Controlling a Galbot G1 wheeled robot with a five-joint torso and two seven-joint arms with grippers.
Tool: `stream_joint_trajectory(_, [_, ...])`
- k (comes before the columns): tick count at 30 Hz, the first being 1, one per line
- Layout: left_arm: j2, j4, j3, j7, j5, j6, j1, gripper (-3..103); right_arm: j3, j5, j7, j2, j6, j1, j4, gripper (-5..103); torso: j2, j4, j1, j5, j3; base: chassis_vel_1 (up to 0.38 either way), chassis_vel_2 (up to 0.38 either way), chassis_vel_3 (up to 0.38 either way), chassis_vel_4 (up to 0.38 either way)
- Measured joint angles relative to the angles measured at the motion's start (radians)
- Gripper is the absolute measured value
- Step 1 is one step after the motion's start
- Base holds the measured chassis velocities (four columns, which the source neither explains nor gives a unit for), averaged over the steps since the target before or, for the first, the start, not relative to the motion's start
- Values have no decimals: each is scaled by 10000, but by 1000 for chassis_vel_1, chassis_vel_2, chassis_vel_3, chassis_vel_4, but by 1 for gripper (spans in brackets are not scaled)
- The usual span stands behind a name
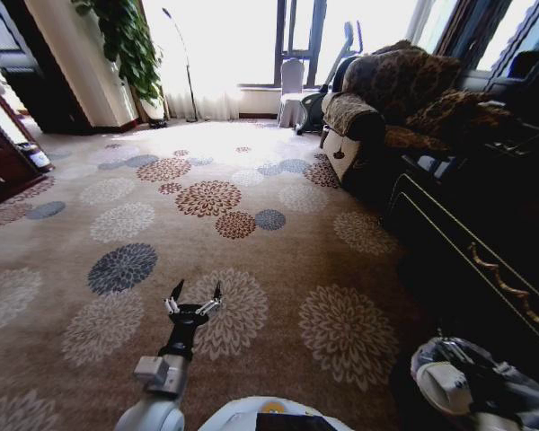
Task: Pick up the trash from the ground and place it into the trash bin.
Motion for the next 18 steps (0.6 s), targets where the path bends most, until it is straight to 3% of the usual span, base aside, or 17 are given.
stream_joint_trajectory(8, [-483, 891, 1328, -133, 1255, -740, 282, 100, -242, -448, 0, 351, -416, -26, 539, 100, 0, -3, 0, -6, 1, 0, 0, 0, 0])
stream_joint_trajectory(18, [-489, 996, 1458, -142, 1317, -798, 213, 100, -190, -451, 0, 375, -476, -47, 587, 100, 0, -2, 0, 1, 1, 0, 0, 0, 0])
